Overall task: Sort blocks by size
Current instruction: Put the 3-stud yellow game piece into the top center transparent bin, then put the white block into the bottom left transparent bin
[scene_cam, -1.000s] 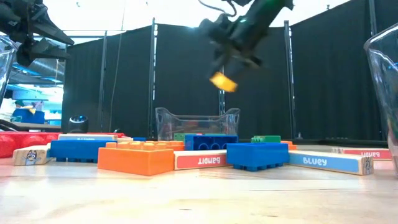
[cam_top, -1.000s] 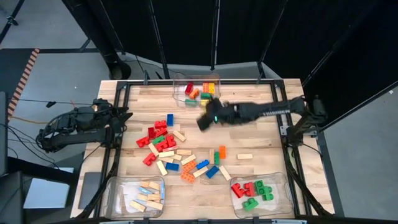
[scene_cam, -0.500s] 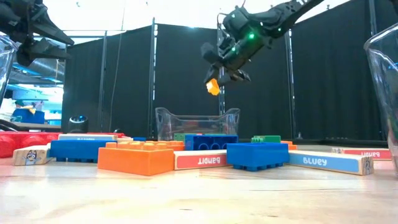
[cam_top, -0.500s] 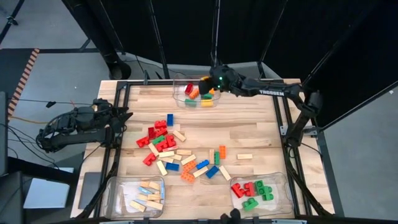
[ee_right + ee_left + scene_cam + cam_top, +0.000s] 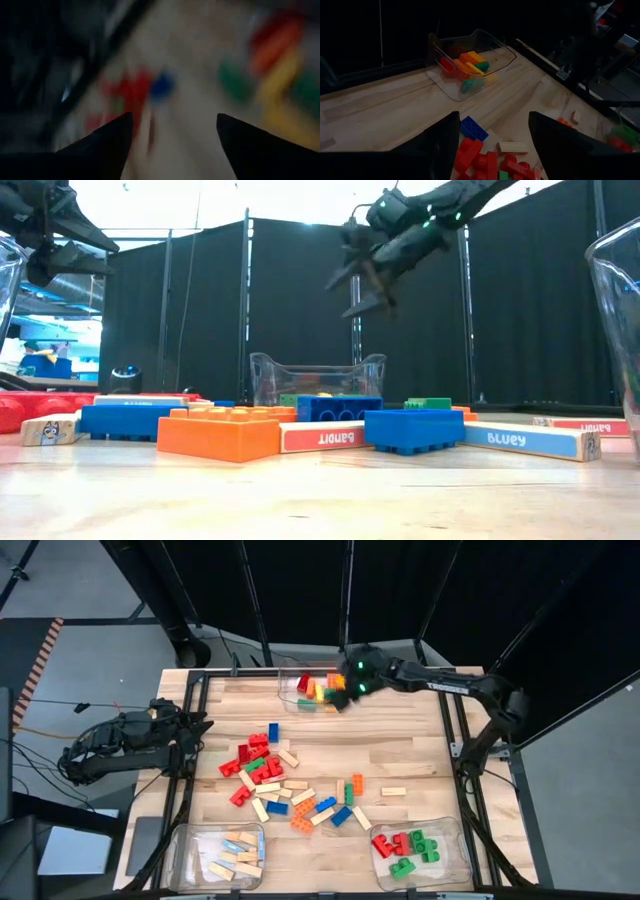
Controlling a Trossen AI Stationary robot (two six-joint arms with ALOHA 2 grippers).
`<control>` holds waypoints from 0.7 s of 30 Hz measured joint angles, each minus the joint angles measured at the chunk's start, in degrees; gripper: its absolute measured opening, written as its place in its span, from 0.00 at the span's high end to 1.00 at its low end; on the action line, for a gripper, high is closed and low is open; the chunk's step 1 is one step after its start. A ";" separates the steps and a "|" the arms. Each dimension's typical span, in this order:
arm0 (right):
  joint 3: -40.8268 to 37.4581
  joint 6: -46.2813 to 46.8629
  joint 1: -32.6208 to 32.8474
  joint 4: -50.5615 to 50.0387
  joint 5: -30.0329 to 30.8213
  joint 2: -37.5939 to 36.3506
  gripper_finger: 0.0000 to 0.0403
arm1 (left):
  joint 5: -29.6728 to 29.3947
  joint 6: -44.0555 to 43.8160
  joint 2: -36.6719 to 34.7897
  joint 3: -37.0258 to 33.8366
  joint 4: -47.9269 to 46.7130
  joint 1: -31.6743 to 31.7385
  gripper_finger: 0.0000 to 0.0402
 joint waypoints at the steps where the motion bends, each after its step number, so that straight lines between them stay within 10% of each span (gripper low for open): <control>1: 0.00 -2.58 0.93 -6.57 -0.70 -1.10 0.29 | 0.00 0.01 0.00 0.00 0.01 -0.01 0.39; 8: -3.21 -15.54 8.86 -26.86 7.88 -16.78 0.39 | 0.00 0.00 -0.02 0.00 -0.01 -0.02 0.39; 15: -16.19 -7.53 18.74 -34.42 18.64 -38.25 0.44 | 0.00 -0.01 -0.01 -0.01 -0.01 0.00 0.39; 21: -28.34 0.98 29.48 -33.51 14.92 -38.33 0.46 | 0.00 -0.13 -0.01 0.00 -0.01 -0.01 0.39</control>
